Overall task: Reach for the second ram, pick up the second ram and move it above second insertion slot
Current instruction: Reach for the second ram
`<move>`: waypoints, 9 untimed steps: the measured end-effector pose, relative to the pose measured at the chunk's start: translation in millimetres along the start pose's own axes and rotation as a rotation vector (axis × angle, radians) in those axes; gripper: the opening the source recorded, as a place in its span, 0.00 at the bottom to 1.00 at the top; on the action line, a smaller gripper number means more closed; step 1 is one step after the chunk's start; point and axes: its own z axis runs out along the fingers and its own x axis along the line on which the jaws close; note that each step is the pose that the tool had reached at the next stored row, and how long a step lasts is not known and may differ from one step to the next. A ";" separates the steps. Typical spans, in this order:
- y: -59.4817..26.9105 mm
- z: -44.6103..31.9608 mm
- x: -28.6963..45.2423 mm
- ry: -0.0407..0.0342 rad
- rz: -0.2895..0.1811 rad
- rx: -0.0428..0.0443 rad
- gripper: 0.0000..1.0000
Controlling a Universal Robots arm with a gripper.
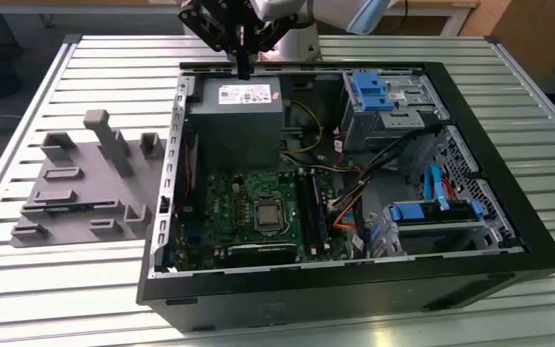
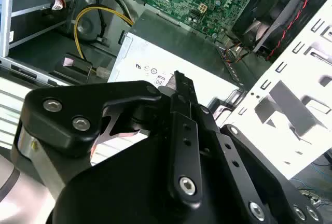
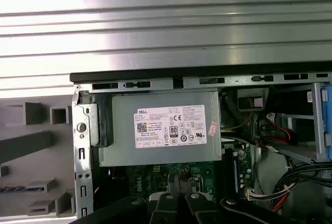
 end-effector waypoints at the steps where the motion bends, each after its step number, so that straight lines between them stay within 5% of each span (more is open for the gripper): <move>1: 0.0 0.0 0.0 0.0000 0.000 0.0000 0.11; 9: -0.1 -0.1 1.5 0.0000 0.000 0.0000 0.11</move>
